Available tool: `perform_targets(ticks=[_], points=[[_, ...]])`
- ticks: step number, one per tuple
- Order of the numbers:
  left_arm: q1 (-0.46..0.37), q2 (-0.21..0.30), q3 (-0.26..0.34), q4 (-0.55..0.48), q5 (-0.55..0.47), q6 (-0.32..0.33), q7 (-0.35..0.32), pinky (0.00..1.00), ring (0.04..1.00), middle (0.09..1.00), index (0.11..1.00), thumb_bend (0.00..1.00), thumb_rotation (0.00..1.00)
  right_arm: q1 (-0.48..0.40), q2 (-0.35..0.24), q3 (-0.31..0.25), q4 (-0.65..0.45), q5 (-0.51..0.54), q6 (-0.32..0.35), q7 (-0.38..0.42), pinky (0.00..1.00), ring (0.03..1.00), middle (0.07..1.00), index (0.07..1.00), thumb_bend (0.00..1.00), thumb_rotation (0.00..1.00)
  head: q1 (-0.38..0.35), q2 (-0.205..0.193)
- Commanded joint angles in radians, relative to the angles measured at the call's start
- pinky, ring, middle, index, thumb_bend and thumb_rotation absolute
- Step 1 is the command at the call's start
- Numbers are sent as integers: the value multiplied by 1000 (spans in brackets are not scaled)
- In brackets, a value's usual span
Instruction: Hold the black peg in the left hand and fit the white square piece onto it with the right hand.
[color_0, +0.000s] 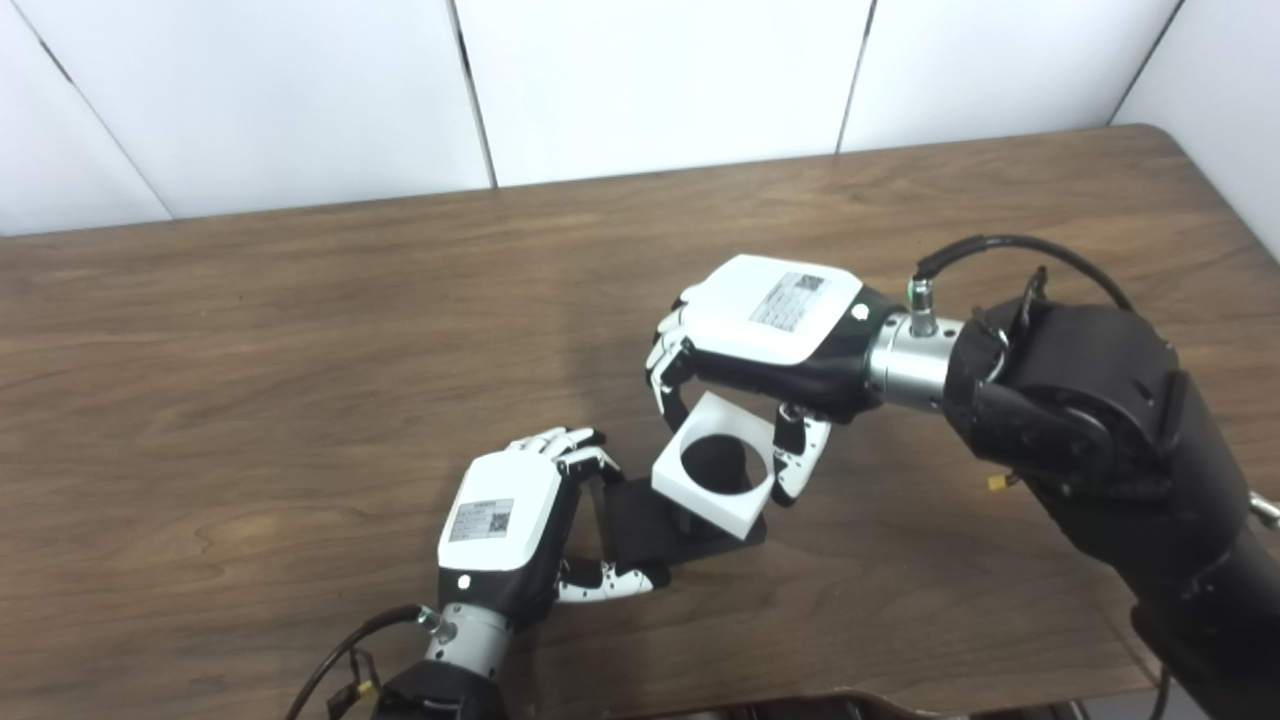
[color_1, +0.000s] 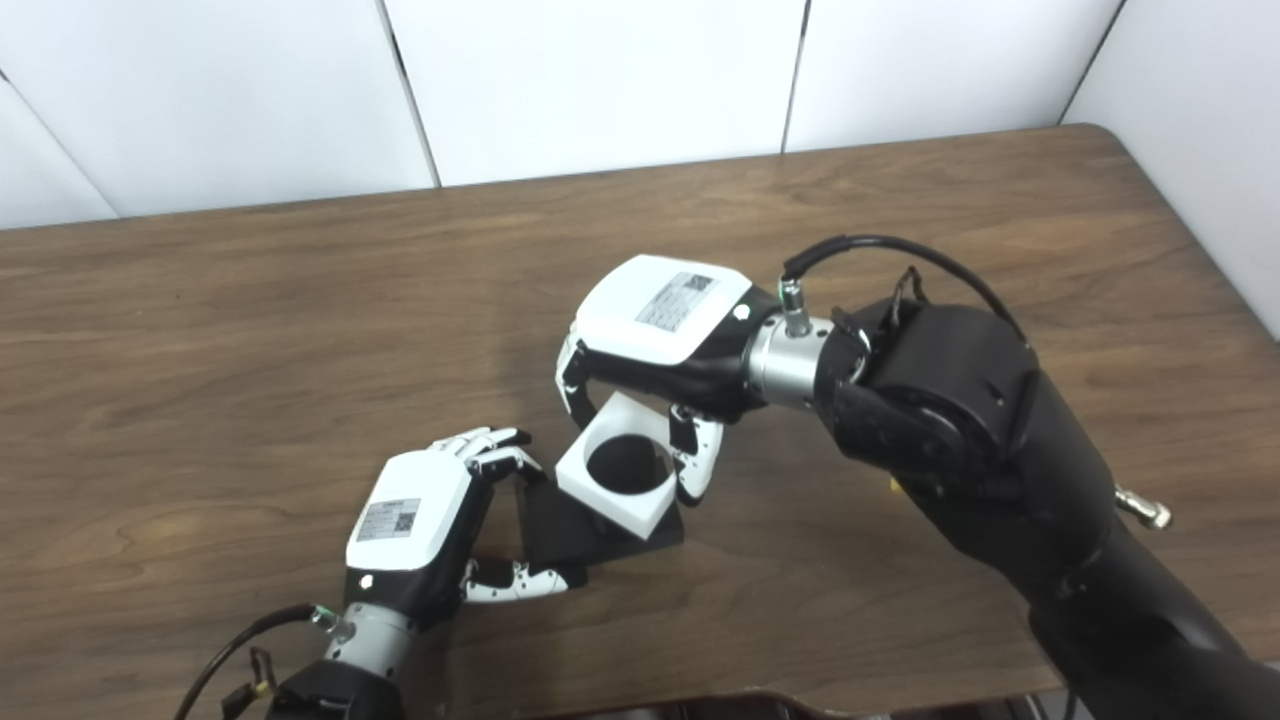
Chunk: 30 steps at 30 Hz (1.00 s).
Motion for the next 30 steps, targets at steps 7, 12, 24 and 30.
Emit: perform_targets(ticks=[7,12,24,30], points=[[28,5,-26,21,27,-5,-66,817,844,820,489,515,53,-25,8,-26,-5,-14,-33,-45,896,852,776,485,523,135,-1,3],[26,4,-28,18,35,-2,-76,817,842,820,489,515,54,-30,20,-21,-9,-21,-28,-30,896,853,777,485,523,135,-3,4],[26,-9,-29,16,42,3,-83,811,840,819,489,515,54,-19,63,-1,-41,-41,-16,14,926,869,782,485,523,138,7,7],[26,-13,-30,13,46,6,-88,813,839,819,489,515,54,-4,85,10,-43,-52,-36,7,911,865,783,484,524,136,11,7]])
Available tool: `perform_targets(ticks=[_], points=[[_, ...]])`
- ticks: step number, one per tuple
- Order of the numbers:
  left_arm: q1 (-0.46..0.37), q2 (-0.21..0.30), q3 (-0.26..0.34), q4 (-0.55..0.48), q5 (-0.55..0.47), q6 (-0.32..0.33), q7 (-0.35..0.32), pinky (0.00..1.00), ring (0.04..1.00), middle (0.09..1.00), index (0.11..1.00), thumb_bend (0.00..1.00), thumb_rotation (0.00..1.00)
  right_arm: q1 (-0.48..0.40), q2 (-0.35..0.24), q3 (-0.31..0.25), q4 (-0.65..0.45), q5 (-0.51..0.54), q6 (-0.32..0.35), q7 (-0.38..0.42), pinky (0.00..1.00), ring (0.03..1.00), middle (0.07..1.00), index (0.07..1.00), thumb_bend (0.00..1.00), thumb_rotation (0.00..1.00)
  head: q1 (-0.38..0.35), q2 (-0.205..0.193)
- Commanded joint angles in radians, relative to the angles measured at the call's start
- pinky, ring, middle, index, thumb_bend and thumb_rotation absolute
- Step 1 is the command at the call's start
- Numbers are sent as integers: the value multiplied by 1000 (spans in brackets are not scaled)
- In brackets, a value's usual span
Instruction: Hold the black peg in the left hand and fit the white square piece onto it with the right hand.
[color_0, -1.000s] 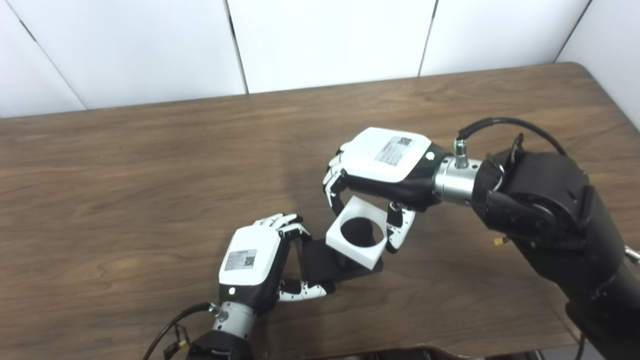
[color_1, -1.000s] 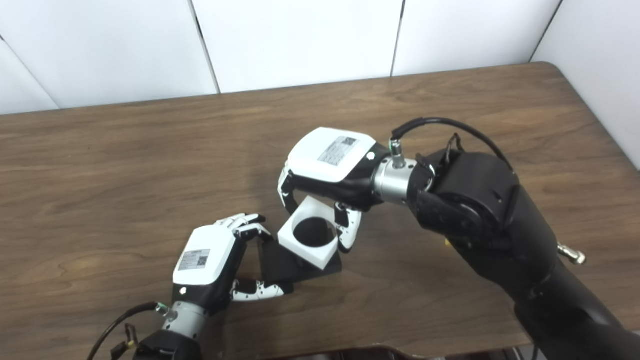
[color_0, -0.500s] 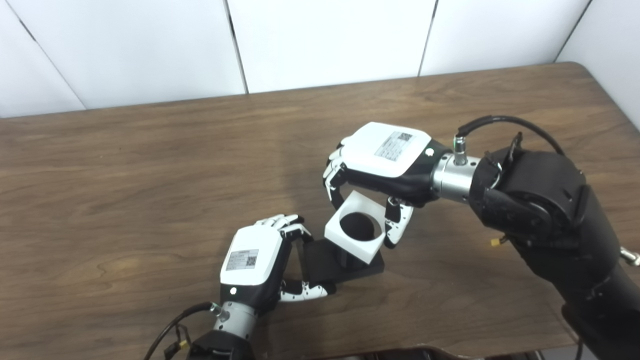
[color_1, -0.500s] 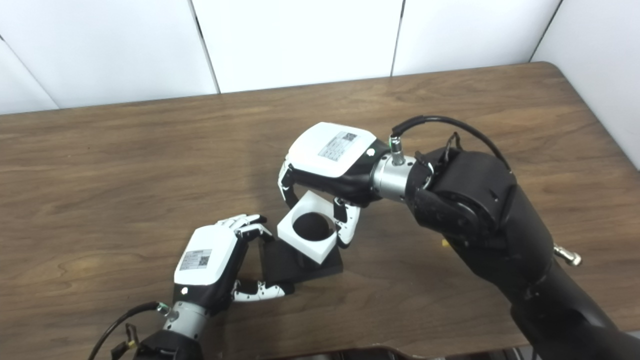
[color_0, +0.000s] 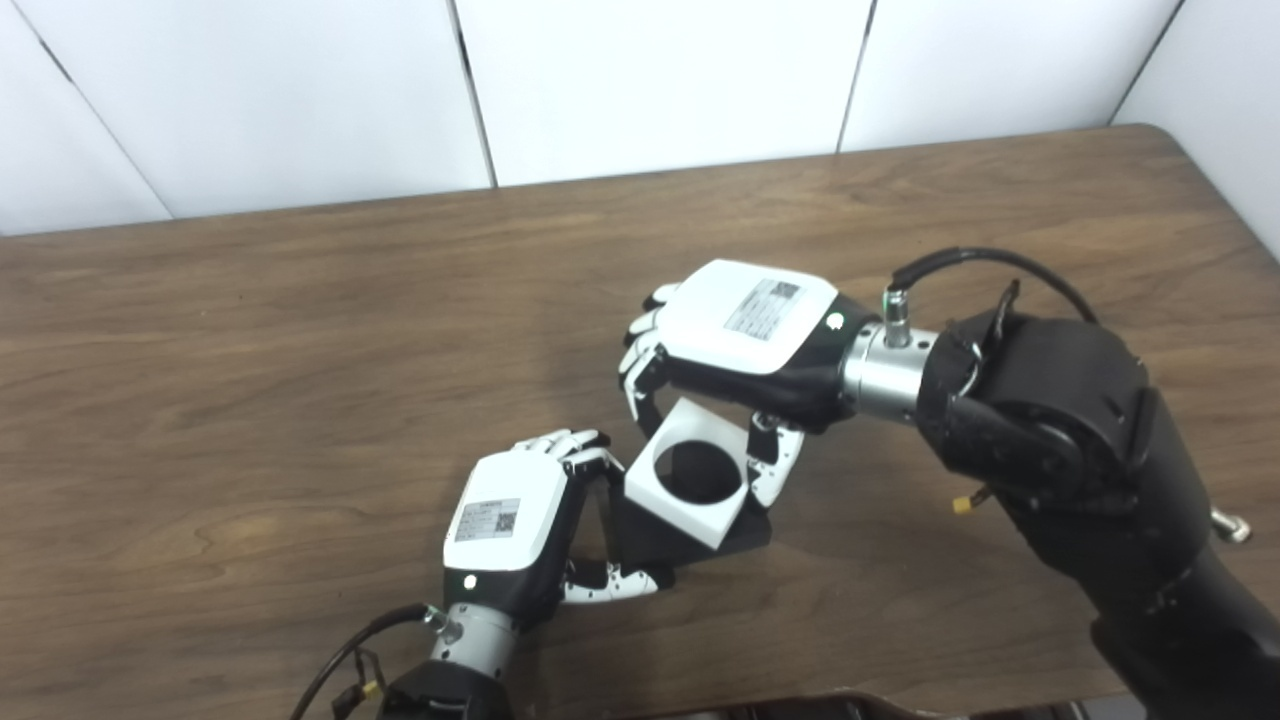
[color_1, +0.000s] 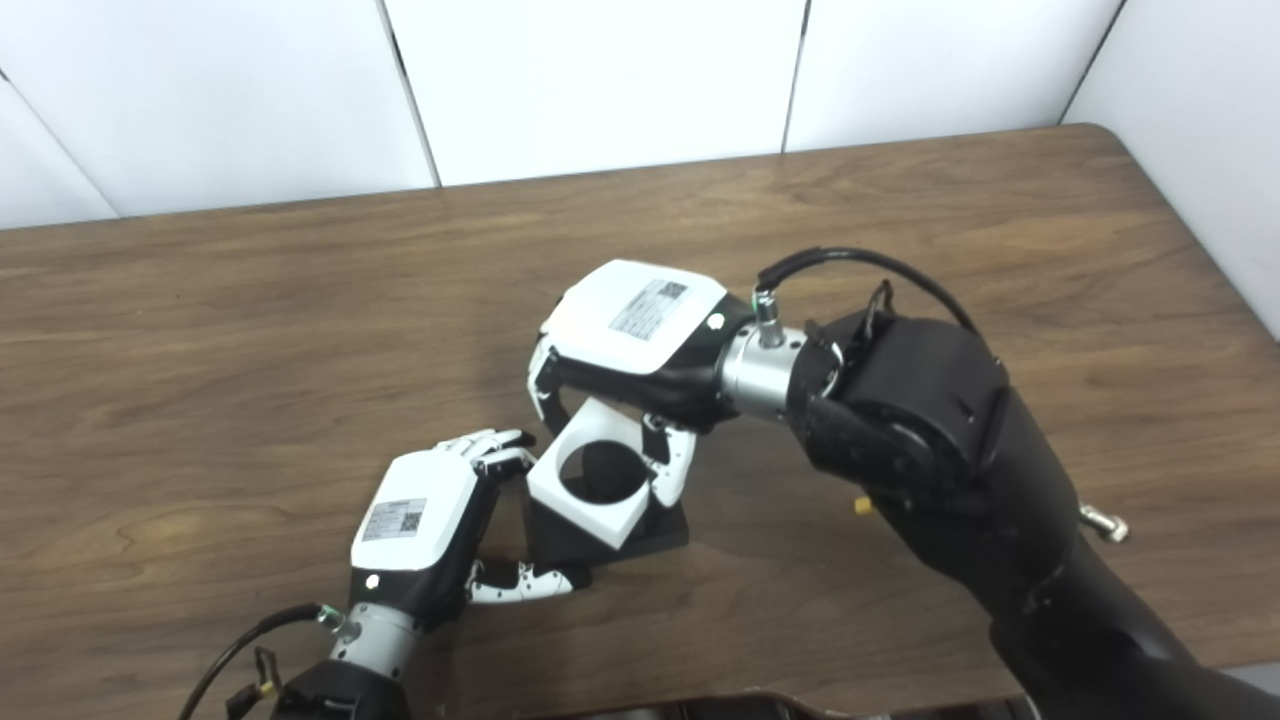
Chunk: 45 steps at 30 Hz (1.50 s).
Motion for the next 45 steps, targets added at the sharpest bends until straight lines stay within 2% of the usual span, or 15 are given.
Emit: perform_targets(ticks=[1,11,28,45], points=[[23,2,-29,19,28,2,-73,814,840,819,489,515,54,-21,0,-8,-11,-7,-21,-14,907,864,784,484,524,136,-1,1],[22,0,-27,16,33,2,-84,814,841,821,489,514,54,-10,-13,-41,19,1,-33,-35,925,866,783,486,523,136,-1,1],[21,-2,-25,13,32,3,-93,819,846,824,489,515,54,-9,-53,-79,74,30,-67,-110,899,857,774,485,524,136,0,2],[19,-6,-24,8,34,4,-99,822,845,823,489,515,53,7,-68,-64,37,54,-52,-59,904,861,778,485,523,135,-2,10]])
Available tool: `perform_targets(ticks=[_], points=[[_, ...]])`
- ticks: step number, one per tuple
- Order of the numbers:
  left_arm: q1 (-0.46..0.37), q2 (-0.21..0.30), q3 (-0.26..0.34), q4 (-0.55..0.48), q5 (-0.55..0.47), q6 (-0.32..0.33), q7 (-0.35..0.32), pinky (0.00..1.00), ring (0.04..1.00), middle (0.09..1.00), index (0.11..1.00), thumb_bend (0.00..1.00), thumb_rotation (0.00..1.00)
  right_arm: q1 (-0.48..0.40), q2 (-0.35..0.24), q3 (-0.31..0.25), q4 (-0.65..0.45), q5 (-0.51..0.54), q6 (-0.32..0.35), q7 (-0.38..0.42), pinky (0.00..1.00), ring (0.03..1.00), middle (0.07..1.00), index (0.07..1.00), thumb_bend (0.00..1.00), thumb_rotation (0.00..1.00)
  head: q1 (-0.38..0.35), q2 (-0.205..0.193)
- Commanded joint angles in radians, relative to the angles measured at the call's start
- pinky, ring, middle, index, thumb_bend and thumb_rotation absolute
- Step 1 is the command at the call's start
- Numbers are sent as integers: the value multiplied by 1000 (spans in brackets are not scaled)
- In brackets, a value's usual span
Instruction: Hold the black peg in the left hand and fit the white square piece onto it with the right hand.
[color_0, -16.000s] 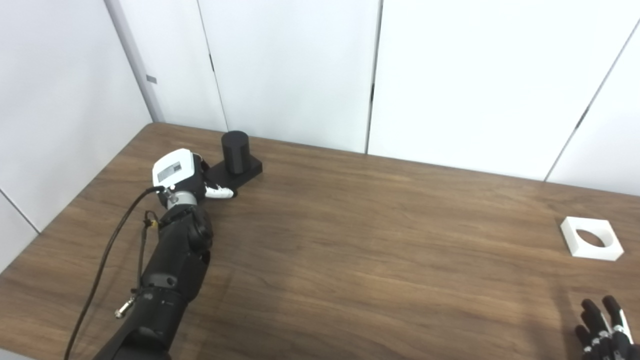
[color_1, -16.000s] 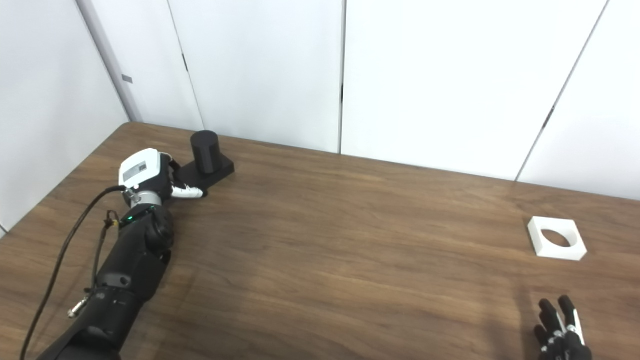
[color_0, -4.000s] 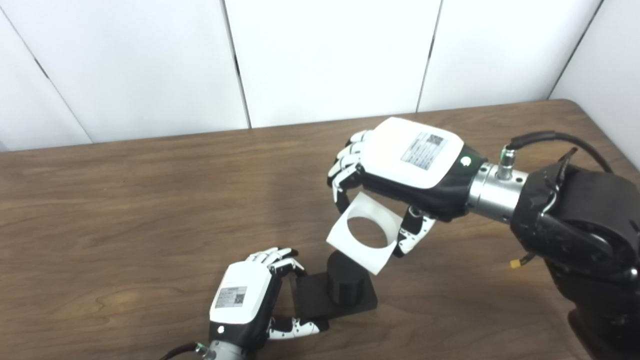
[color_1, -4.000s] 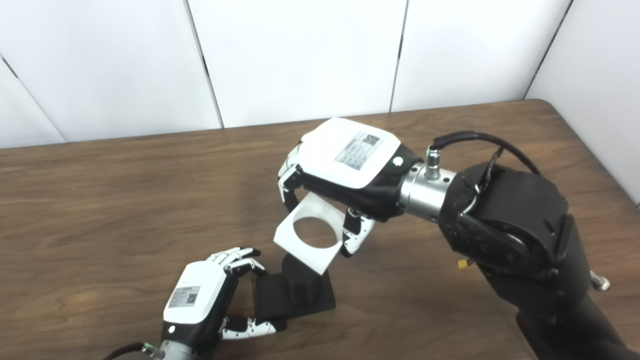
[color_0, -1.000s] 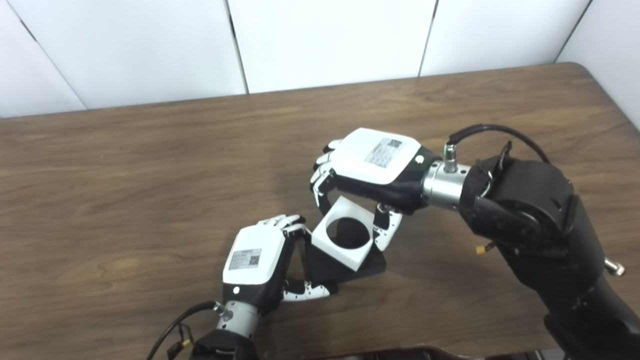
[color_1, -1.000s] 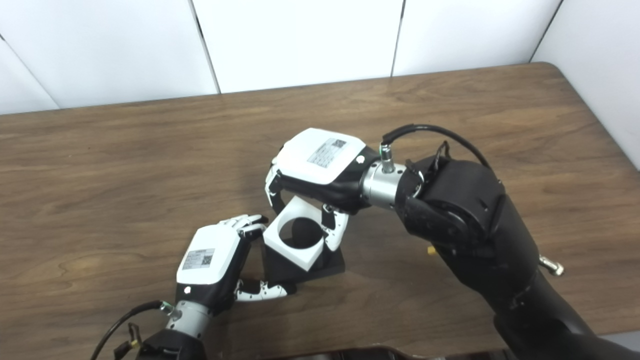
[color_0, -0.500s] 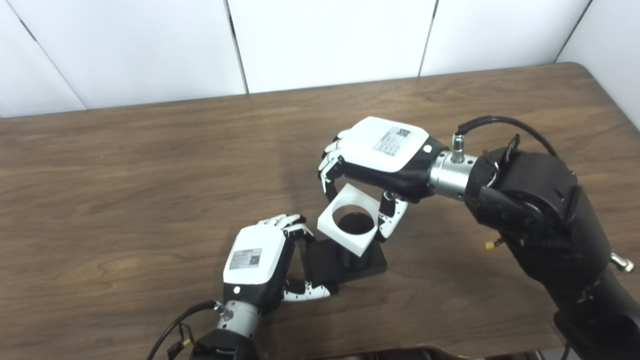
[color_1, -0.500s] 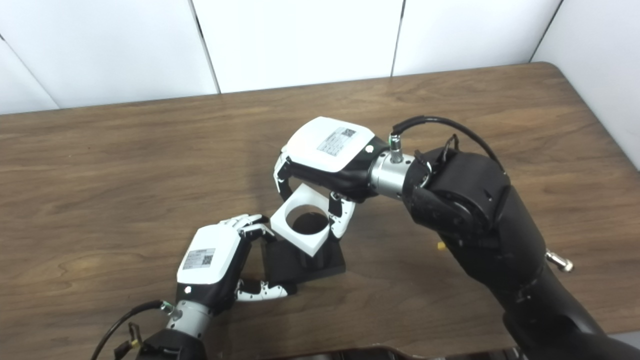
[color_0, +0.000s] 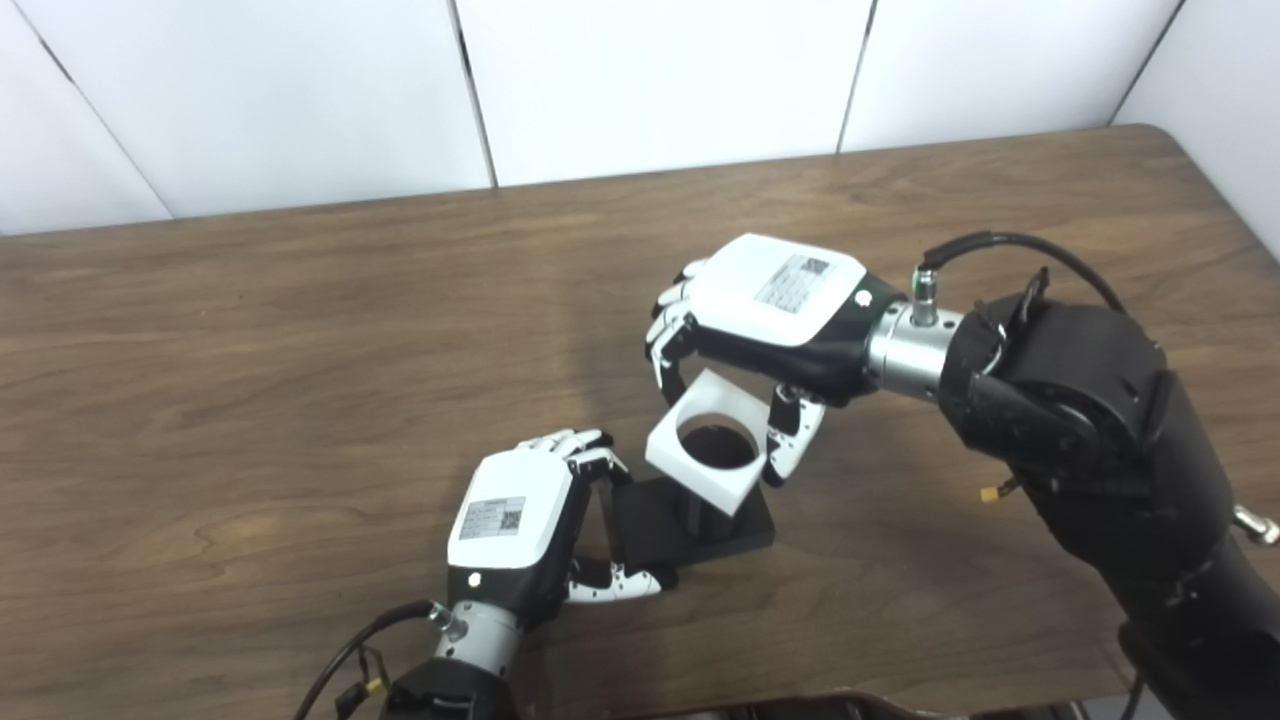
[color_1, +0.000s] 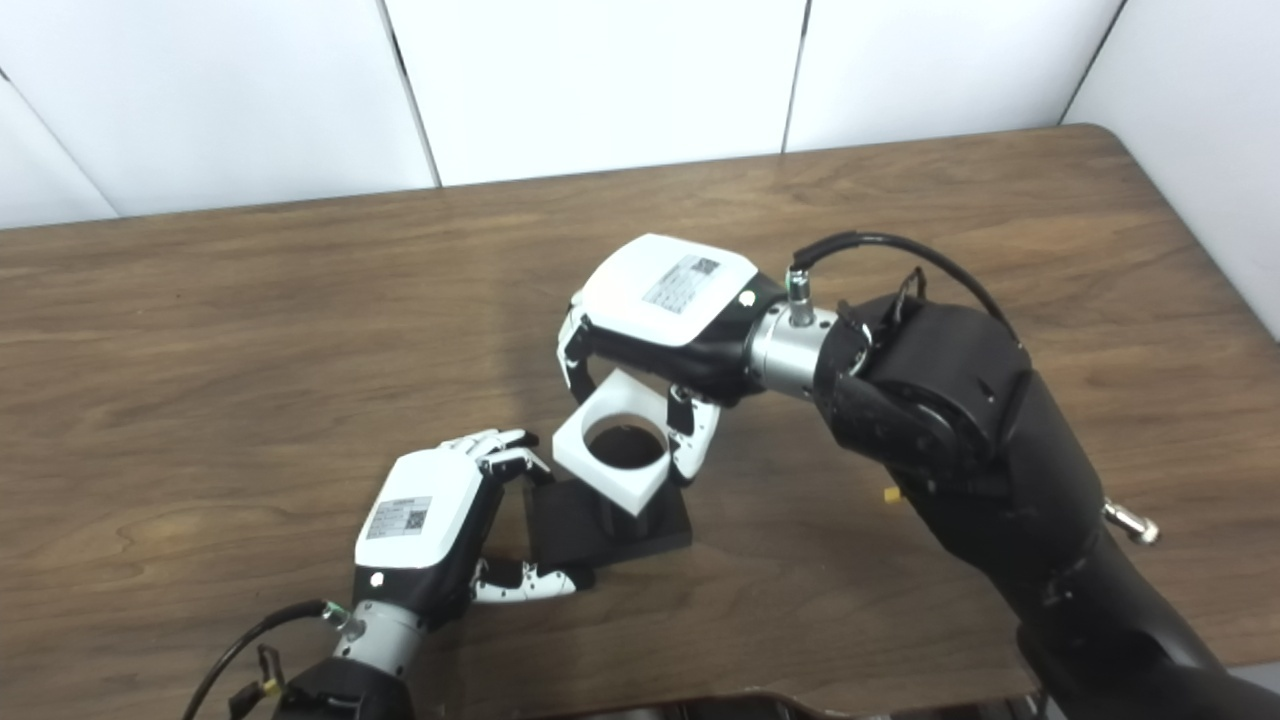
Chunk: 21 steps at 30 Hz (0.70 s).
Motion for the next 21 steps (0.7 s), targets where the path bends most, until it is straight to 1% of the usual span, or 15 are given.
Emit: perform_targets(ticks=[1,5,11,21], points=[[20,4,-22,21,12,-5,-63,822,844,823,489,515,53,-24,-16,-14,-26,13,3,-2,903,860,778,485,523,135,-2,1],[20,5,-22,18,15,-4,-70,822,846,824,489,515,54,-23,-22,-15,-38,16,7,16,901,859,776,485,523,135,-3,4],[20,4,-20,19,12,-8,-61,821,844,821,488,516,53,-19,-25,-5,-46,12,5,40,906,860,775,485,523,136,-1,7],[19,4,-21,15,15,-6,-70,821,844,822,489,515,54,-7,-13,5,-37,-3,-2,32,910,862,775,486,523,137,-1,9]])
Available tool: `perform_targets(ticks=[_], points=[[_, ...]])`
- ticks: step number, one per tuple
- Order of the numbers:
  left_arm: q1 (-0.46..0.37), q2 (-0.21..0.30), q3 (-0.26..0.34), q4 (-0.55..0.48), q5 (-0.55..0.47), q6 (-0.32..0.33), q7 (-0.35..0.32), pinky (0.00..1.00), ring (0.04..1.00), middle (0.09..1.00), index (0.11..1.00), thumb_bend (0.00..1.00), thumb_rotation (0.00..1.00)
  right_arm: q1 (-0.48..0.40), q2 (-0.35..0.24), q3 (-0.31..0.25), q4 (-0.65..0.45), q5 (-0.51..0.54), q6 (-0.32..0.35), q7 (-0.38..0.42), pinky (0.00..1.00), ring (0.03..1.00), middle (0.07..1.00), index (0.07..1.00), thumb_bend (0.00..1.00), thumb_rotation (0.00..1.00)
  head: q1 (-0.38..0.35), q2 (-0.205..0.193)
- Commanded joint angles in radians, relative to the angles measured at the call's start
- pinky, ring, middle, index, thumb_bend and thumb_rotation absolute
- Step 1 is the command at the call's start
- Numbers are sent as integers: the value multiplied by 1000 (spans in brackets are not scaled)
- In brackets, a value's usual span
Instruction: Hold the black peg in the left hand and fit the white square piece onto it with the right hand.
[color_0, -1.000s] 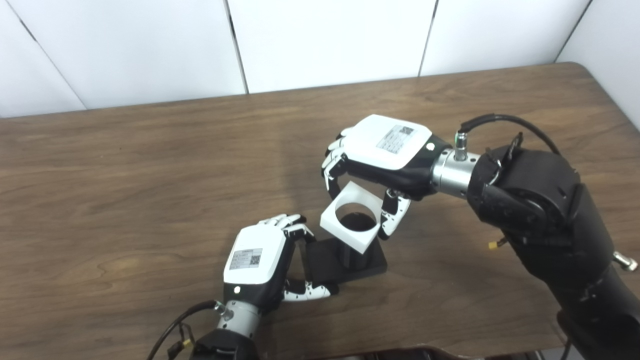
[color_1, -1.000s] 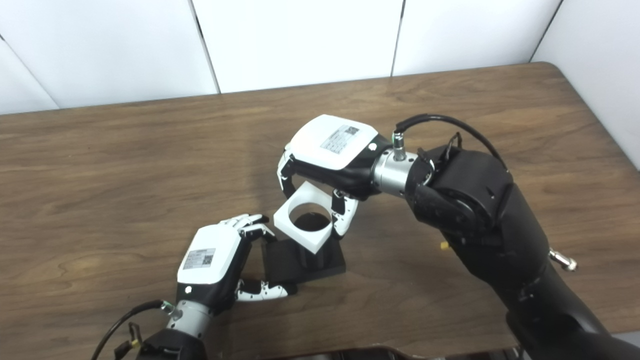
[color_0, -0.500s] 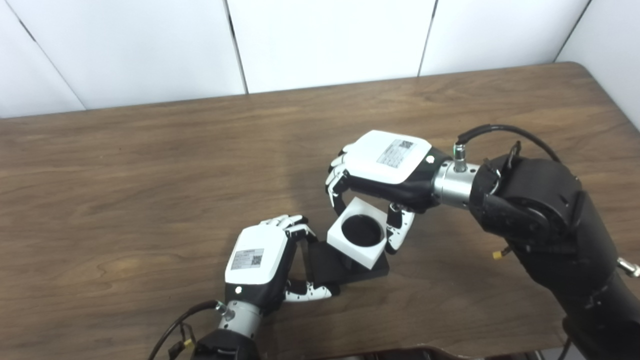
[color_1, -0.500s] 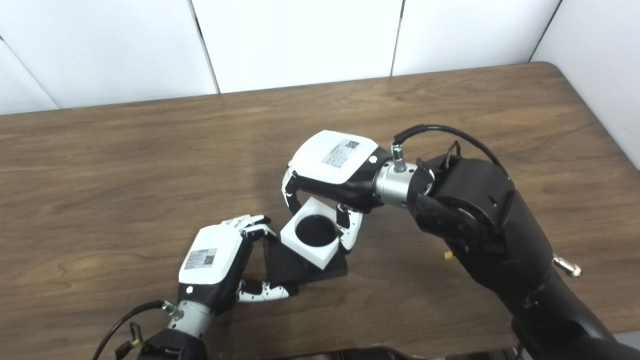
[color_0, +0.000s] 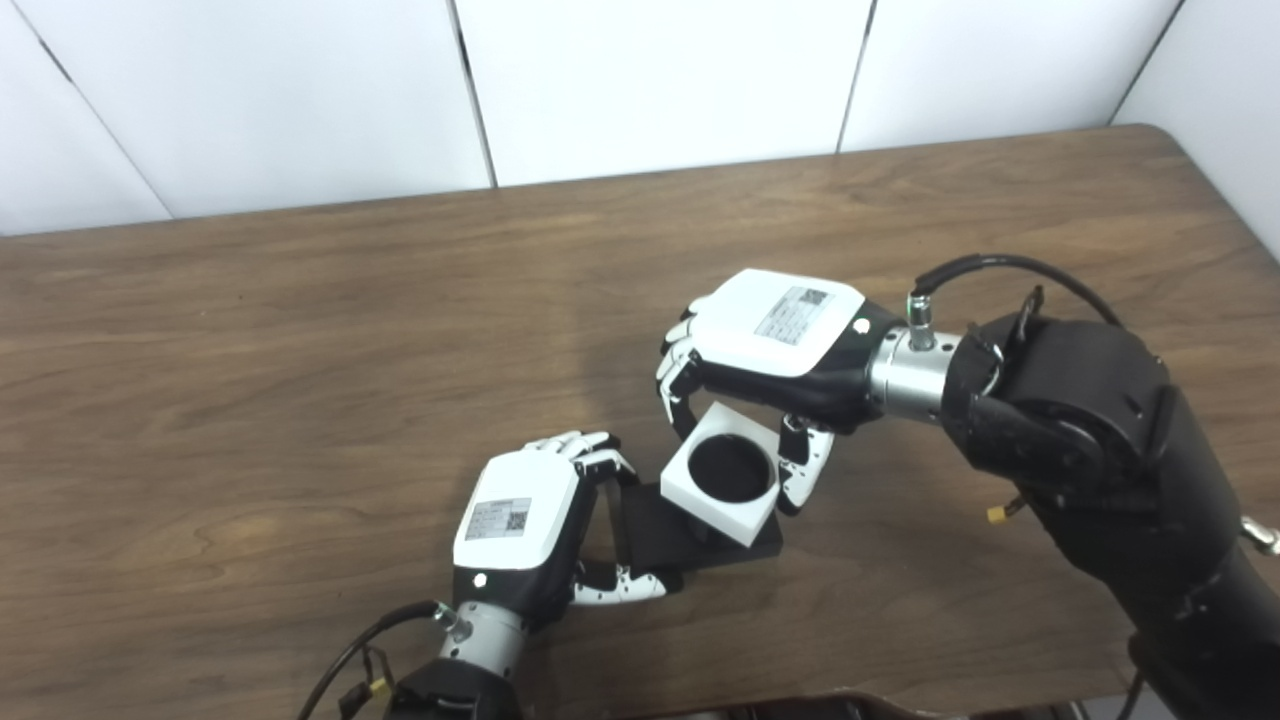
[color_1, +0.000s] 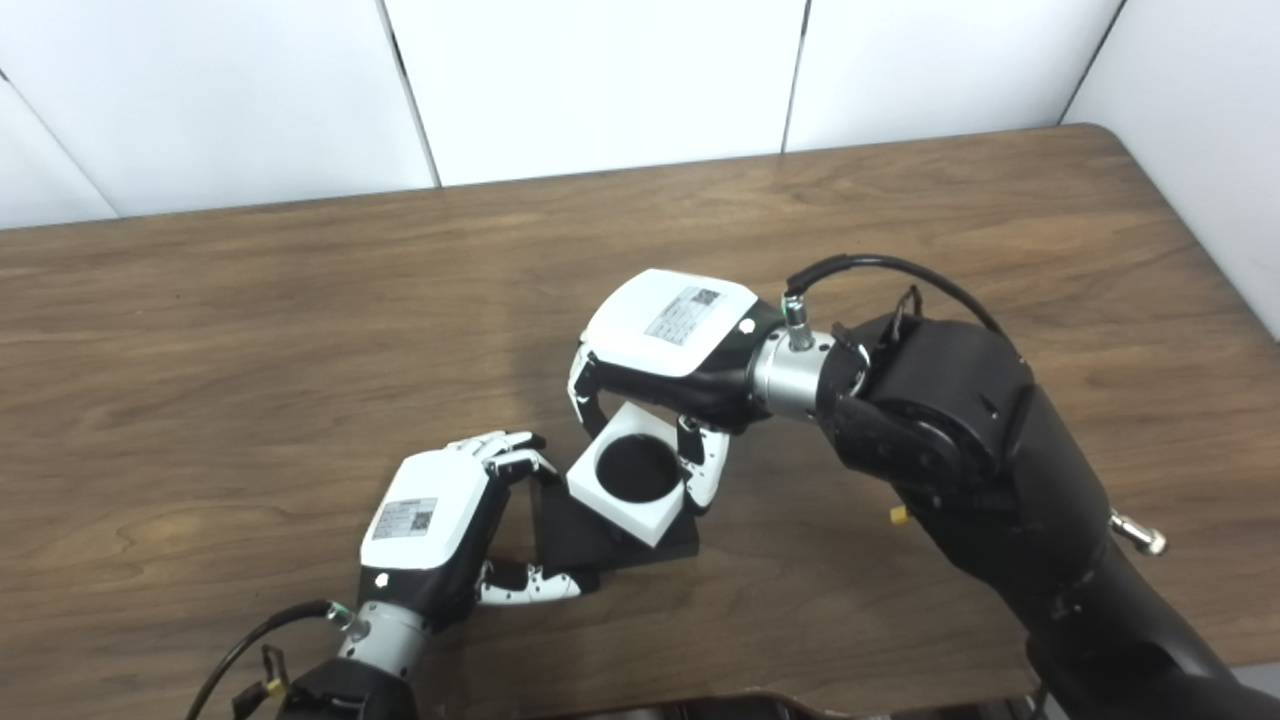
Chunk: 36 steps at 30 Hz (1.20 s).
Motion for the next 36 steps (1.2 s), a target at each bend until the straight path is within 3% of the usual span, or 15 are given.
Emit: perform_targets(ticks=[1,19,22,25,31,36], points=[[19,8,-18,18,16,-5,-60,821,844,822,489,515,54,-12,-3,-4,-20,4,-4,-8,910,862,775,486,523,137,-1,1],[22,5,-17,9,22,-8,-64,814,839,818,488,516,53,102,27,19,96,-89,-81,-159,877,842,778,495,524,147,4,8],[22,5,-17,10,23,-5,-68,819,842,821,488,516,54,101,23,21,98,-101,-78,-144,882,854,795,697,796,265,4,8],[22,4,-17,9,25,-5,-70,822,845,823,489,515,54,94,18,23,95,-110,-79,-130,884,870,816,780,910,374,4,8],[21,3,-15,15,18,-7,-62,817,841,819,488,516,53,74,18,8,88,-107,-78,-122,911,884,837,798,990,497,0,4],[21,3,-15,10,20,-5,-70,821,843,822,488,516,53,50,21,-16,71,-103,-59,-110,923,887,842,785,1000,543,0,4]])
